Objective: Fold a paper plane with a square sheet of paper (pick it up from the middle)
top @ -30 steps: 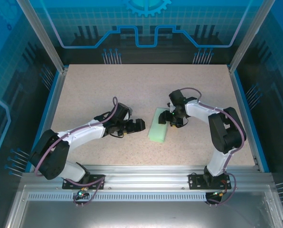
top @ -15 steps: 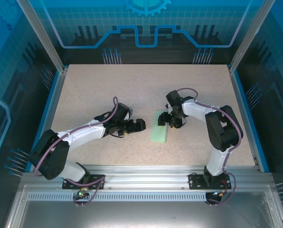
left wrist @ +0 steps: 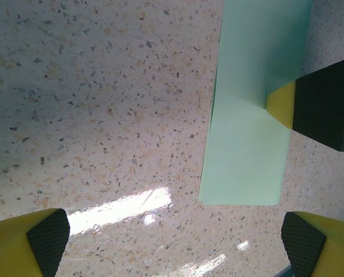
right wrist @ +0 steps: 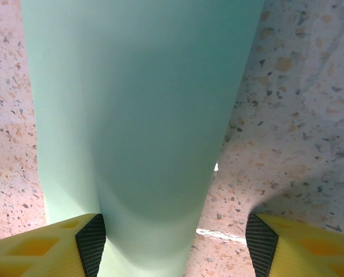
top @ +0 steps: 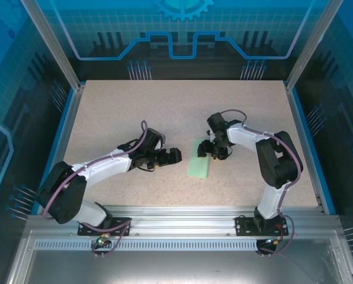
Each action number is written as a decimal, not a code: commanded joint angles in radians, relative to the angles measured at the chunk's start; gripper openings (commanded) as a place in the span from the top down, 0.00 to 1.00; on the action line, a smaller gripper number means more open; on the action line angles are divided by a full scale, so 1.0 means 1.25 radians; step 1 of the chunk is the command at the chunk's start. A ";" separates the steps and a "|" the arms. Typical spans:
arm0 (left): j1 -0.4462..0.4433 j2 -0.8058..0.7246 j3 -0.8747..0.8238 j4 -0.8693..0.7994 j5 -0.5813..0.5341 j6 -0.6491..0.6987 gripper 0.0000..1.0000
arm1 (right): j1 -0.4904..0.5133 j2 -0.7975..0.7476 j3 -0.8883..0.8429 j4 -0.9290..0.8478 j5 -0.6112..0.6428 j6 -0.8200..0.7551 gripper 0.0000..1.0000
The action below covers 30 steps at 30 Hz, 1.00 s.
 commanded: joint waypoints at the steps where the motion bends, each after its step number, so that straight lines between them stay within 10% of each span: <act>1: -0.007 0.004 0.022 -0.006 0.004 0.017 0.01 | -0.009 0.015 0.010 0.014 -0.021 0.018 0.31; 30: -0.013 0.011 0.024 -0.004 0.004 0.016 0.02 | 0.014 0.072 0.022 -0.022 0.053 0.011 0.31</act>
